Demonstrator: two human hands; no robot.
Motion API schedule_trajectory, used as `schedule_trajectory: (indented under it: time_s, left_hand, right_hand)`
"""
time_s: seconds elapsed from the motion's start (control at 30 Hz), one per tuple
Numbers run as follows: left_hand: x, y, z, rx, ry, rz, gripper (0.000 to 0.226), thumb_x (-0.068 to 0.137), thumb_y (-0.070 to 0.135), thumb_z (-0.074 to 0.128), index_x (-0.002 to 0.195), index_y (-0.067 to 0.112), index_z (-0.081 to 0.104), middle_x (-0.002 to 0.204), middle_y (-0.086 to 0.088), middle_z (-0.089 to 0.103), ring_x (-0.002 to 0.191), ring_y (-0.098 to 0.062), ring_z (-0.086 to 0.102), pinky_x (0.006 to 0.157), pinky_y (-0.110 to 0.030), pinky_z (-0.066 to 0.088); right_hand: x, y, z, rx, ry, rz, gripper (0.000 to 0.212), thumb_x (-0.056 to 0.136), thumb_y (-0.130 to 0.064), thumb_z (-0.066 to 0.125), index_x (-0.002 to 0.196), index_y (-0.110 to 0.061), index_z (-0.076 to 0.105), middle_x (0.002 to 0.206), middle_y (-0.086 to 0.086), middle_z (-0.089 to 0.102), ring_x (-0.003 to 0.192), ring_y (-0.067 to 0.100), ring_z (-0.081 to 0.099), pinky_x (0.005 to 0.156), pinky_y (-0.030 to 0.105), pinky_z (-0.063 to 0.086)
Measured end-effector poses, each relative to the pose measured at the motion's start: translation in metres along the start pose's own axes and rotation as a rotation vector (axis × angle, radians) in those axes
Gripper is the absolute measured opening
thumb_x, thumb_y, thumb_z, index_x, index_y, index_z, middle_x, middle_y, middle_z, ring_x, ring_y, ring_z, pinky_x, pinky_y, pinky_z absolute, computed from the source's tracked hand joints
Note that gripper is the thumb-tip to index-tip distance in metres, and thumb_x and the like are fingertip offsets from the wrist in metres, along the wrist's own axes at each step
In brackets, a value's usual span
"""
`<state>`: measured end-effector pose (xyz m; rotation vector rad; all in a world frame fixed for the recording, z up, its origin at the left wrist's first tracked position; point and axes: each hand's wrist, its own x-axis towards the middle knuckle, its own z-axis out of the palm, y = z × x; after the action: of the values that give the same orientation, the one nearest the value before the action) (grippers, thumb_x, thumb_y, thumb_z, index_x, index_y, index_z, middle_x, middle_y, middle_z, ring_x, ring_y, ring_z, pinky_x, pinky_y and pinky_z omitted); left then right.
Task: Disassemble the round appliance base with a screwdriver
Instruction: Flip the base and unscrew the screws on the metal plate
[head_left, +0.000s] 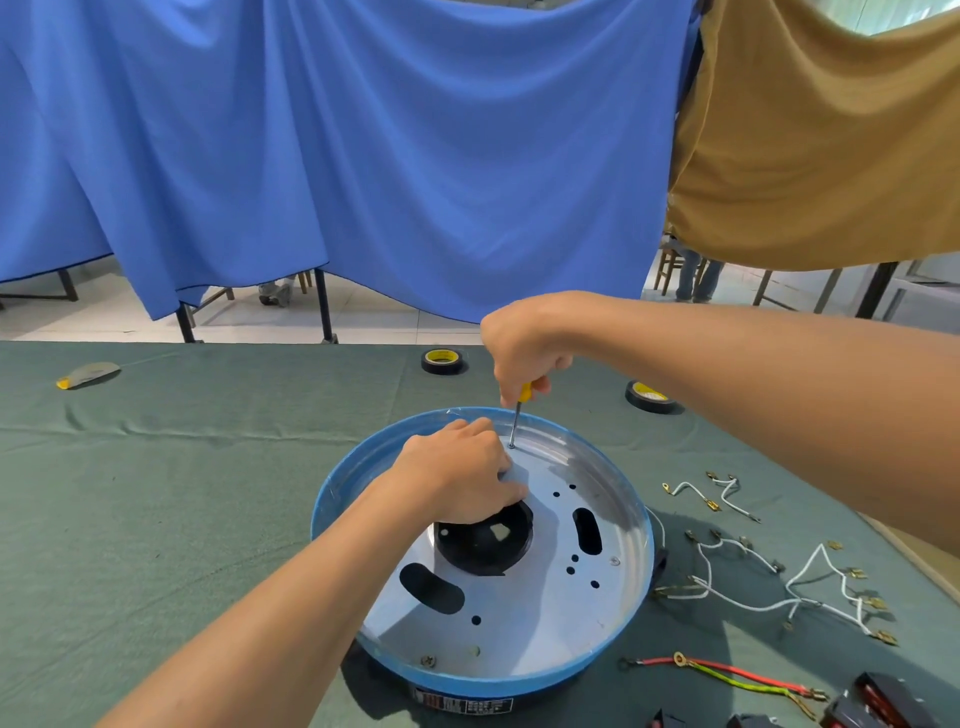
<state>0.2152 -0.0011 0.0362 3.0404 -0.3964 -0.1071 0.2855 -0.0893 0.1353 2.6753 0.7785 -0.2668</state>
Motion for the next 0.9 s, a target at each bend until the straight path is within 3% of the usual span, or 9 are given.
schedule_trajectory:
  time_s: [0.13, 0.23, 0.33, 0.43, 0.5, 0.6, 0.77, 0.9]
  left_hand:
    - [-0.001, 0.000, 0.000, 0.002, -0.013, -0.012, 0.046, 0.096, 0.055, 0.045, 0.063, 0.023, 0.042, 0.124, 0.006, 0.047, 0.120, -0.018, 0.040, 0.079, -0.040, 0.041]
    - [-0.001, 0.000, 0.000, 0.009, -0.010, -0.010, 0.046, 0.096, 0.055, 0.044, 0.063, 0.023, 0.040, 0.125, 0.006, 0.047, 0.121, -0.018, 0.040, 0.082, -0.041, 0.042]
    - [-0.001, 0.000, 0.000, 0.005, -0.004, -0.010, 0.047, 0.096, 0.055, 0.045, 0.062, 0.023, 0.039, 0.124, 0.006, 0.047, 0.120, -0.018, 0.040, 0.081, -0.041, 0.041]
    - [-0.001, -0.001, 0.000, -0.005, -0.003, -0.004, 0.048, 0.095, 0.054, 0.046, 0.061, 0.022, 0.039, 0.119, 0.005, 0.047, 0.116, -0.019, 0.041, 0.076, -0.039, 0.038]
    - [0.000, -0.001, 0.000, -0.002, -0.003, 0.000, 0.047, 0.095, 0.054, 0.046, 0.062, 0.021, 0.042, 0.118, 0.005, 0.047, 0.115, -0.019, 0.042, 0.074, -0.038, 0.037]
    - [0.000, 0.000, 0.000, -0.001, -0.005, 0.002, 0.047, 0.095, 0.055, 0.046, 0.064, 0.020, 0.046, 0.119, 0.005, 0.048, 0.114, -0.019, 0.042, 0.072, -0.038, 0.037]
    - [0.001, -0.001, 0.002, -0.009, 0.008, -0.002, 0.047, 0.096, 0.054, 0.045, 0.066, 0.018, 0.045, 0.117, 0.006, 0.047, 0.113, -0.018, 0.041, 0.071, -0.037, 0.035]
    - [0.000, -0.001, 0.004, -0.018, 0.020, -0.009, 0.047, 0.095, 0.054, 0.045, 0.066, 0.018, 0.044, 0.115, 0.006, 0.046, 0.112, -0.017, 0.041, 0.070, -0.036, 0.034]
  right_hand:
    - [-0.001, -0.008, 0.000, -0.197, 0.034, -0.105, 0.029, 0.082, -0.034, 0.073, 0.063, -0.016, 0.061, 0.056, -0.007, 0.061, 0.058, 0.009, 0.053, 0.049, 0.023, 0.038]
    - [-0.008, -0.002, -0.003, -0.253, 0.081, -0.135, 0.009, 0.079, -0.031, 0.076, 0.083, -0.023, 0.072, 0.067, -0.012, 0.059, 0.060, 0.002, 0.046, 0.045, 0.022, 0.033]
    - [-0.009, 0.006, -0.002, -0.230, 0.083, -0.179, 0.011, 0.079, -0.026, 0.077, 0.090, -0.026, 0.075, 0.069, -0.014, 0.058, 0.068, 0.006, 0.052, 0.047, 0.020, 0.035]
    - [-0.007, 0.008, 0.001, -0.152, 0.025, -0.137, 0.020, 0.079, -0.038, 0.075, 0.084, -0.019, 0.072, 0.075, -0.008, 0.066, 0.076, 0.015, 0.058, 0.053, 0.023, 0.041]
    - [-0.004, 0.010, 0.000, -0.116, -0.051, -0.036, 0.032, 0.086, -0.044, 0.065, 0.073, -0.014, 0.065, 0.073, -0.002, 0.067, 0.065, 0.018, 0.054, 0.052, 0.024, 0.040]
    - [-0.002, 0.011, -0.001, -0.139, -0.136, 0.046, 0.035, 0.093, -0.033, 0.051, 0.066, -0.014, 0.062, 0.066, 0.000, 0.060, 0.052, 0.019, 0.042, 0.049, 0.024, 0.036]
    - [-0.006, 0.003, 0.000, -0.306, -0.097, -0.015, 0.034, 0.095, -0.041, 0.055, 0.075, -0.015, 0.065, 0.067, 0.000, 0.056, 0.051, 0.016, 0.046, 0.046, 0.025, 0.034]
    - [-0.010, -0.003, 0.001, -0.427, 0.017, -0.037, 0.031, 0.091, -0.041, 0.063, 0.101, -0.012, 0.060, 0.085, -0.001, 0.058, 0.065, 0.017, 0.050, 0.047, 0.026, 0.032]
